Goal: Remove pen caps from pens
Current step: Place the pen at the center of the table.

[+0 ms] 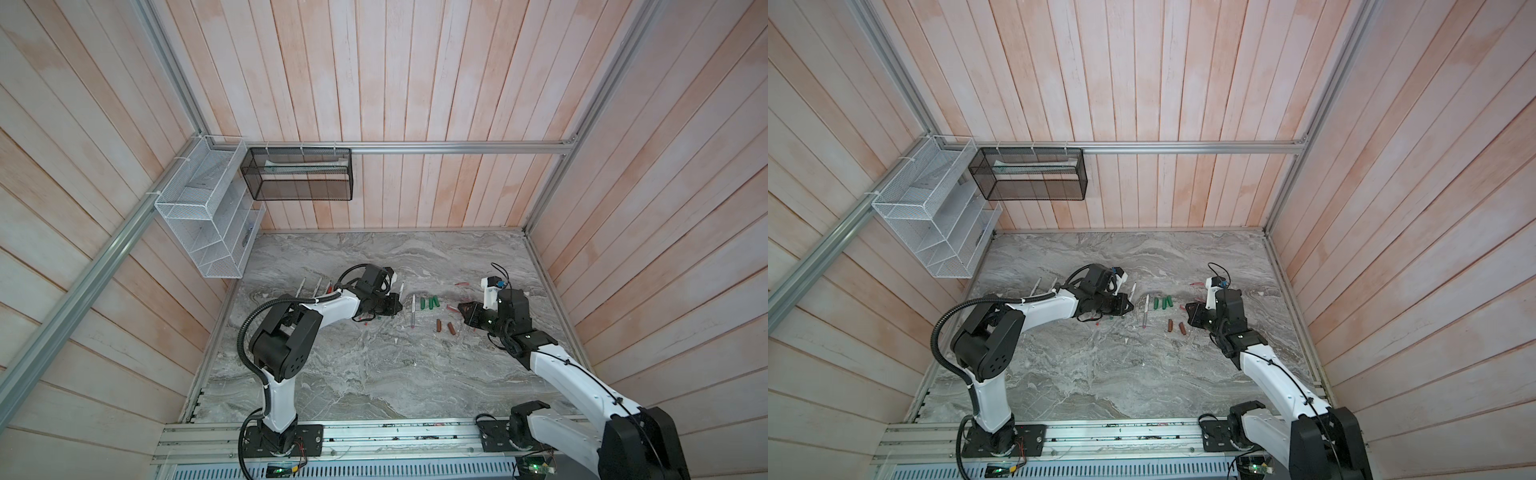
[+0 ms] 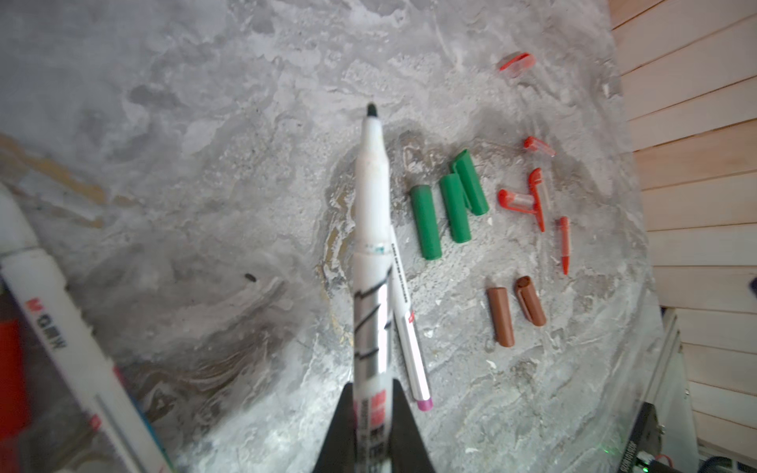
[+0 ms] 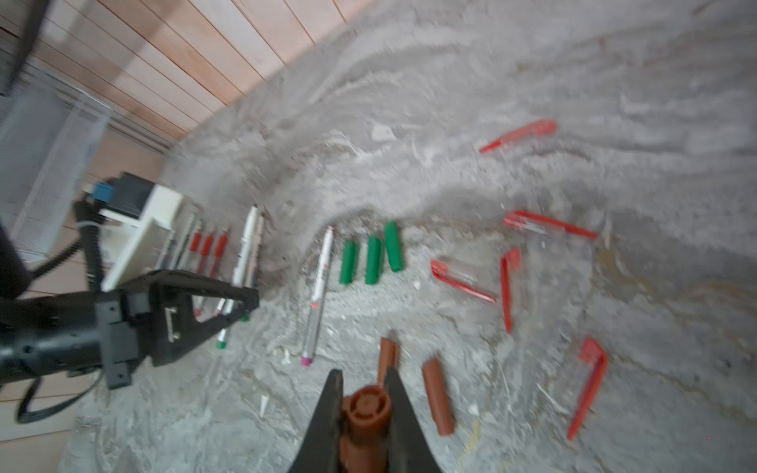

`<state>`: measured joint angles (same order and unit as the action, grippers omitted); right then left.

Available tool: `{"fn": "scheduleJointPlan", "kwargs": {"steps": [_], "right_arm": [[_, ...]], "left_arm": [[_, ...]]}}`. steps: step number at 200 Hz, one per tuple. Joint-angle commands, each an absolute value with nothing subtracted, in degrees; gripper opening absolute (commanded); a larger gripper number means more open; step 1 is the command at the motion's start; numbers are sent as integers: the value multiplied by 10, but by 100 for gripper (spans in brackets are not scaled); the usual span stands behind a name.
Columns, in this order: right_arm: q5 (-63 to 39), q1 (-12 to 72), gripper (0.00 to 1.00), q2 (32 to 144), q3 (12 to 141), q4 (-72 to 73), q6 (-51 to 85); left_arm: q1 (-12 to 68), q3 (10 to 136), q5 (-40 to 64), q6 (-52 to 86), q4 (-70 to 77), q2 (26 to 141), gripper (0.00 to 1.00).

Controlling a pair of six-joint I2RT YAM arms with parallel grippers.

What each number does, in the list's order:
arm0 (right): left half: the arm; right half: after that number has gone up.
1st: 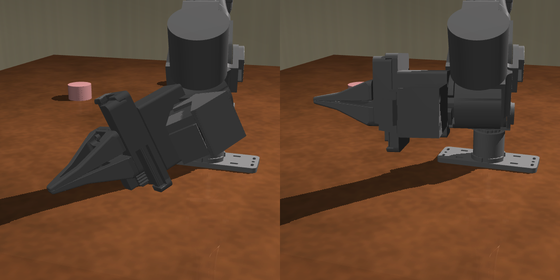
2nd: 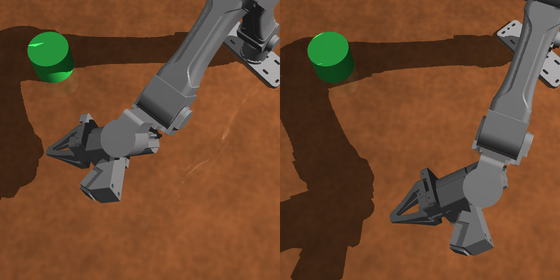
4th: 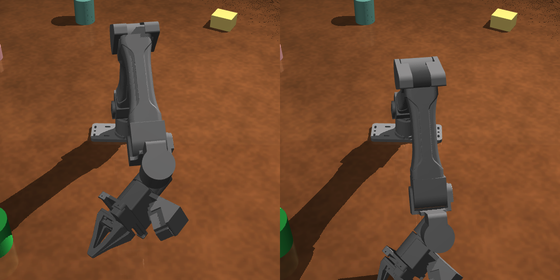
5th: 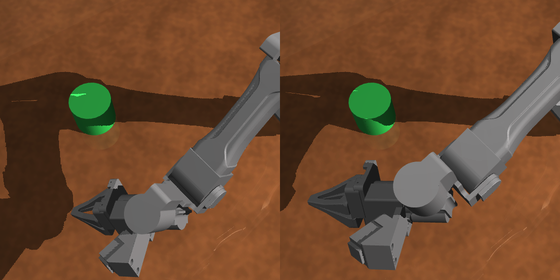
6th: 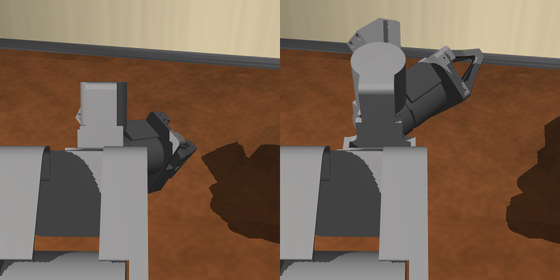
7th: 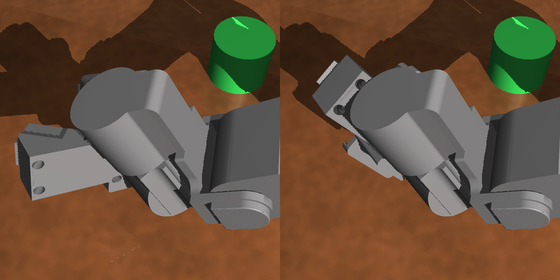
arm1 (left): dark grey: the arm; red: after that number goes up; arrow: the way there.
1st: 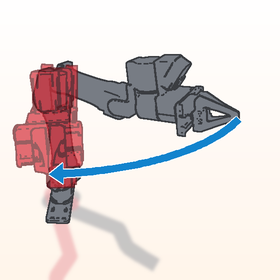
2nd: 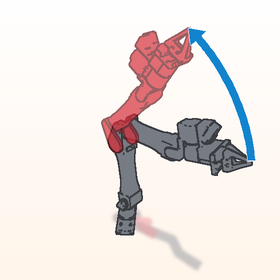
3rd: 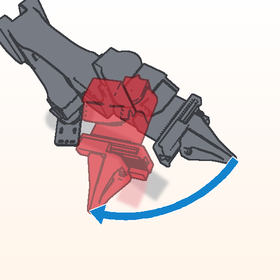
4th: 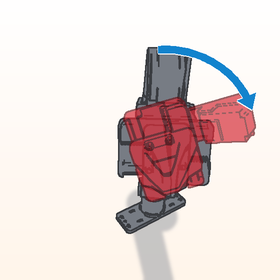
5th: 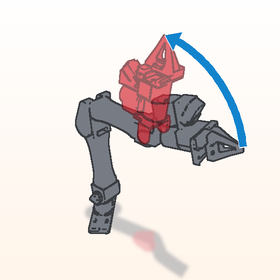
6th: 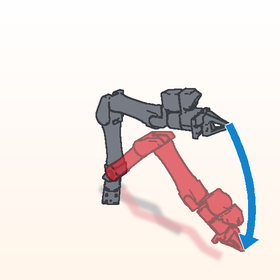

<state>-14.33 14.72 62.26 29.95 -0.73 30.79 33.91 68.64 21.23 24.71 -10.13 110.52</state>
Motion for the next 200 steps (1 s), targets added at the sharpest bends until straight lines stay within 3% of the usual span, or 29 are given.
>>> {"fn": "scheduleJointPlan", "kwargs": {"steps": [1, 37, 60, 87, 131, 189, 200], "right_arm": [[-116, 145, 0, 646, 308, -71, 280], [-115, 145, 0, 706, 324, -82, 261], [-102, 145, 0, 745, 340, -102, 241], [-93, 145, 0, 780, 359, -129, 232], [-84, 145, 23, 788, 365, -141, 227], [-48, 145, 40, 757, 393, -179, 224], [-40, 145, 43, 749, 401, -182, 222]], "left_arm": [[344, 704, 168, 256, -131, 1119, 0], [347, 707, 129, 249, -142, 1135, 0], [349, 697, 130, 252, -133, 1143, 15], [357, 693, 122, 247, -137, 1142, 19], [358, 684, 125, 252, -136, 1123, 33], [357, 651, 114, 223, -112, 1024, 48], [352, 634, 111, 211, -95, 995, 56]]}}
